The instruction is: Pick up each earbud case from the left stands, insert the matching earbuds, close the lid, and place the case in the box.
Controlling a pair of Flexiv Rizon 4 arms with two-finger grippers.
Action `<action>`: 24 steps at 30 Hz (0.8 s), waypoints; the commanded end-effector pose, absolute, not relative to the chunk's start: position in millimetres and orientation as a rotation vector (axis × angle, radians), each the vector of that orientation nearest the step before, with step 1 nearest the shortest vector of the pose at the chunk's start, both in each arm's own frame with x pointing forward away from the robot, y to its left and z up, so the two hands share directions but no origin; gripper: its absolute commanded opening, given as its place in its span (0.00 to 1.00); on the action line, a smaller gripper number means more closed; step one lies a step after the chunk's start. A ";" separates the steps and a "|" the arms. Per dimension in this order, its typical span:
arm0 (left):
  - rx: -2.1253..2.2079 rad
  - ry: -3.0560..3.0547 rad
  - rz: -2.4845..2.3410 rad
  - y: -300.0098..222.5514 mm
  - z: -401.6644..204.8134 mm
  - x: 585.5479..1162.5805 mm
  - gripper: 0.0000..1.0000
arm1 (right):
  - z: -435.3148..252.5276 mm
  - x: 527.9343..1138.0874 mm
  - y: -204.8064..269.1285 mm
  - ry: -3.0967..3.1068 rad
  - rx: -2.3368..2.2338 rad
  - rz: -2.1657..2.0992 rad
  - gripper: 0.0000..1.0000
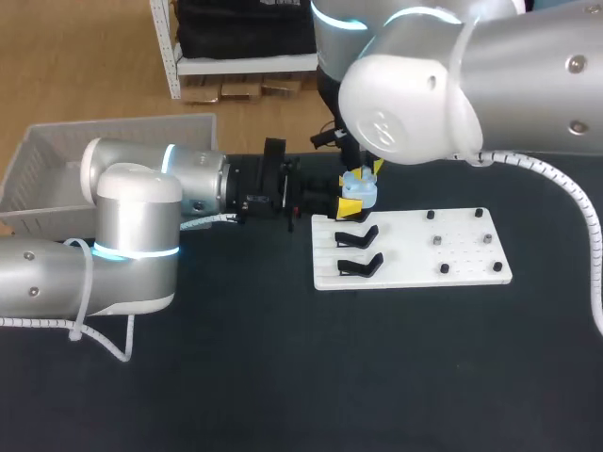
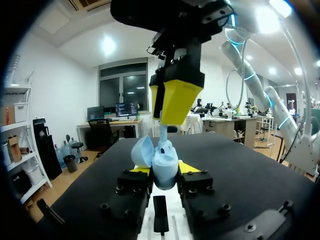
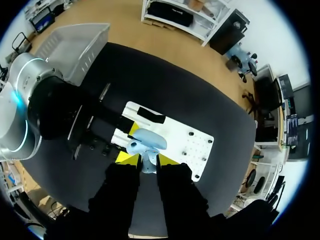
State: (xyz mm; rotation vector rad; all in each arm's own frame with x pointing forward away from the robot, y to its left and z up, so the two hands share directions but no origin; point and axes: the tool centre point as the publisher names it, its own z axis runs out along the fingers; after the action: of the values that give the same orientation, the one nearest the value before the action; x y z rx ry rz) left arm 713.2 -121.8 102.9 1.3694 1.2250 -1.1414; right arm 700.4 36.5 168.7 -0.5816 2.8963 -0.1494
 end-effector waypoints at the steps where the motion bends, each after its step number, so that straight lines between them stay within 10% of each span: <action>1: 1.364 1.223 -1.135 -121.9 102.1 711.6 0.00 | 169.7 697.8 41.8 2.881 -0.597 -0.143 0.00; 24: 1.364 1.223 -1.135 -121.9 102.1 711.6 0.00 | 160.6 697.8 52.0 2.896 -0.582 -0.109 0.00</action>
State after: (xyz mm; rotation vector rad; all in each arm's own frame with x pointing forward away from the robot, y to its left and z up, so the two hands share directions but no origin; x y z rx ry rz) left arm 713.2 -121.8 102.9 1.3693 1.2250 -1.1413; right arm 699.5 53.7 161.8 -0.5882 2.9014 -0.1108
